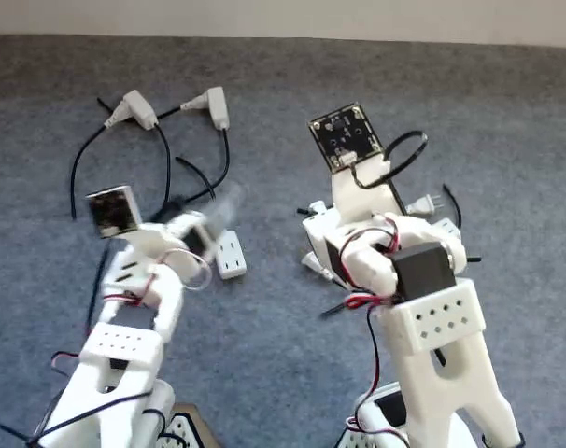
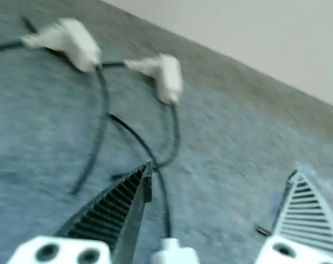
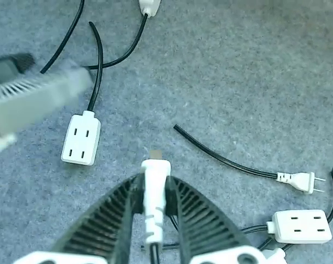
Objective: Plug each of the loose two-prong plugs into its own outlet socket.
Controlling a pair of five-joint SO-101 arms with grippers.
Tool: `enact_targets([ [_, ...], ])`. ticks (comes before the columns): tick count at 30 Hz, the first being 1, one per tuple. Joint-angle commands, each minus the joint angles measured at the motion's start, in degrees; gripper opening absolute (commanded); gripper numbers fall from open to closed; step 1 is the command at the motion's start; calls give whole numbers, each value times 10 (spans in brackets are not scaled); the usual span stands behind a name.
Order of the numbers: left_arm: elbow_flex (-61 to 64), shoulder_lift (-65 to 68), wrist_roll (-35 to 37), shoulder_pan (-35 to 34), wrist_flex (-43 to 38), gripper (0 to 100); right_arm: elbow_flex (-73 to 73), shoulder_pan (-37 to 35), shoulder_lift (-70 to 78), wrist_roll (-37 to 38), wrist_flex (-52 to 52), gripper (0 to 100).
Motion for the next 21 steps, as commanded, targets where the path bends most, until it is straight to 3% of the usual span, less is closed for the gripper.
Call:
enact_targets([
  [1,-3,-7,0,-64,-3,368,6,-7,38,-36,-23,6],
  [6,-65,38,-40,-96,102,368,36,-7,81,-47,-26,6],
  [11,-247,165,-76,-94,326,368,69,-7,84,-47,-35,6],
  [15,-376,245,23,-58,482,368,122,-7,84,-47,-94,6],
  [18,-432,282,91,-26,540,368,147,-7,85,-47,-117,6],
  [21,-456,314,99,22,566,368,150,10,84,-47,-118,6],
])
